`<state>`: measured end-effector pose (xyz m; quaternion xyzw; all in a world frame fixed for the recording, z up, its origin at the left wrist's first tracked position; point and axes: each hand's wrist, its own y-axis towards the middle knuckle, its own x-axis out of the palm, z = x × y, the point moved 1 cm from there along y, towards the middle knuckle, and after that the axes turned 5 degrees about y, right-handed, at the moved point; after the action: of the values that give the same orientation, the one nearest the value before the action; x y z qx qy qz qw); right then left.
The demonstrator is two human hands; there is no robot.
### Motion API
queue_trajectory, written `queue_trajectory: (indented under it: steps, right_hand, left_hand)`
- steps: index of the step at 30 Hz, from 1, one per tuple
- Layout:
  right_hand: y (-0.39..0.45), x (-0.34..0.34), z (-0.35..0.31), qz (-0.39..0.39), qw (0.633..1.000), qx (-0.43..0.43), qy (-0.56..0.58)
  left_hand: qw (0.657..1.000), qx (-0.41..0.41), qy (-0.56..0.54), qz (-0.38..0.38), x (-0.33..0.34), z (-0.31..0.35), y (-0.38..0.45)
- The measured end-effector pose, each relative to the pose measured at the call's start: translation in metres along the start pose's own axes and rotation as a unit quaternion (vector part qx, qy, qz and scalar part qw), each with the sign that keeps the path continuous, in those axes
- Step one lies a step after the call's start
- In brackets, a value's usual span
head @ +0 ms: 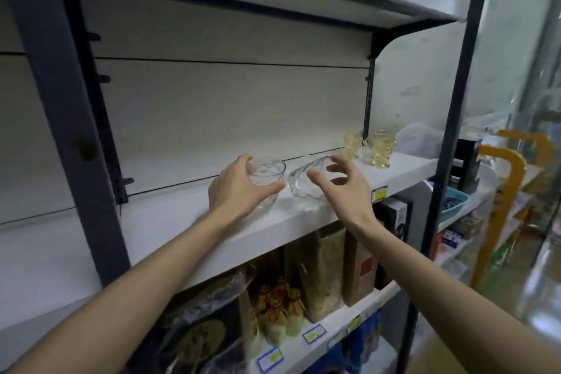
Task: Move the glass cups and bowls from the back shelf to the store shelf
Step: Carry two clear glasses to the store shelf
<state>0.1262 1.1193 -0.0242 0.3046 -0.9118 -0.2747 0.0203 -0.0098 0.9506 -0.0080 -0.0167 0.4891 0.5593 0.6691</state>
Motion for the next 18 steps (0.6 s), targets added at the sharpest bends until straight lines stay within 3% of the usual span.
queue_trajectory:
  steps: [11, 18]
  right_hand:
    - [0.077, 0.065, 0.019, -0.135, 0.982, -0.077, -0.108]
    - [0.104, 0.097, 0.037, -0.219, 0.972, -0.078, -0.046]
  left_hand:
    - [0.995, -0.098, 0.034, 0.007, 0.016, -0.036, 0.033]
    - [0.984, -0.175, 0.044, 0.014, 0.002, -0.054, 0.033]
